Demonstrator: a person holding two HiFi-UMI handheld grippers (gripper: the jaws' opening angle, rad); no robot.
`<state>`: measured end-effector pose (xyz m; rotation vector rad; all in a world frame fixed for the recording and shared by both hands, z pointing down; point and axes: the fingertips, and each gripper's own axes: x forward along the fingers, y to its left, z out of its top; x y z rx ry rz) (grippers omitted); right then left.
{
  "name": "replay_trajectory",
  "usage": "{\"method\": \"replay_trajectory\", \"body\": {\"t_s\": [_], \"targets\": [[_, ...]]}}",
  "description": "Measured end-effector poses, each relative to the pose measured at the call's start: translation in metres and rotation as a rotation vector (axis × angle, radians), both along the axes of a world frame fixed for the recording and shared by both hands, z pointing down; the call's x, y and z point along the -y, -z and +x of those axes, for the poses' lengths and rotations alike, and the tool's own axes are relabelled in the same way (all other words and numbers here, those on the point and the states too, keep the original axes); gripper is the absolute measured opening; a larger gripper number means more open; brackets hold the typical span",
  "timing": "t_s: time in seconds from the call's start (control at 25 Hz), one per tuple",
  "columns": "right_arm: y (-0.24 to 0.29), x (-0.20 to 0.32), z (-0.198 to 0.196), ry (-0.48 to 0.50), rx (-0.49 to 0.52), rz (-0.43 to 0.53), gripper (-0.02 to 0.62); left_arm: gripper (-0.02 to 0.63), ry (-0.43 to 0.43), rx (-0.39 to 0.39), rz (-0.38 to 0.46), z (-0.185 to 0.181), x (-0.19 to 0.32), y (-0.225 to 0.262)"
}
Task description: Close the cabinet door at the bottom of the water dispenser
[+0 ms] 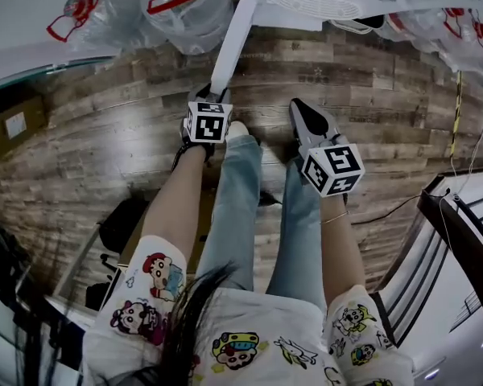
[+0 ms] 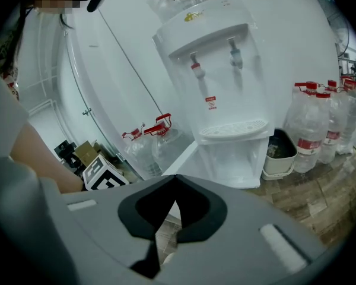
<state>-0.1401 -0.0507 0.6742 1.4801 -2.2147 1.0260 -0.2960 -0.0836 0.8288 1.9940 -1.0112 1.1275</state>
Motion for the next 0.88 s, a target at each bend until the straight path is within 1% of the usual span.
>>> {"method": "replay_trajectory", "body": {"t_s": [0.16, 0.4, 0.56, 0.68, 0.88], "targets": [[-0.001, -0.004, 0.025, -0.012, 0.003, 0.001, 0.011, 0.172, 0.038, 0.007, -0.015, 0.02, -0.012, -0.001], [-0.002, -0.011, 0.068, -0.025, 0.01, 0.004, 0.011, 0.173, 0.156, 0.026, -0.035, 0.048, -0.026, -0.001], [-0.005, -0.018, 0.103, -0.054, 0.015, -0.003, 0.012, 0.176, 0.215, 0.033, -0.047, 0.07, -0.031, -0.002], [-0.007, -0.024, 0.13, -0.076, 0.022, -0.003, 0.011, 0.181, 0.232, 0.041, -0.055, 0.089, -0.035, -0.002], [-0.008, -0.04, 0.177, -0.125, 0.041, -0.007, 0.011, 0.186, 0.236, 0.049, -0.059, 0.124, -0.043, -0.003]]}}
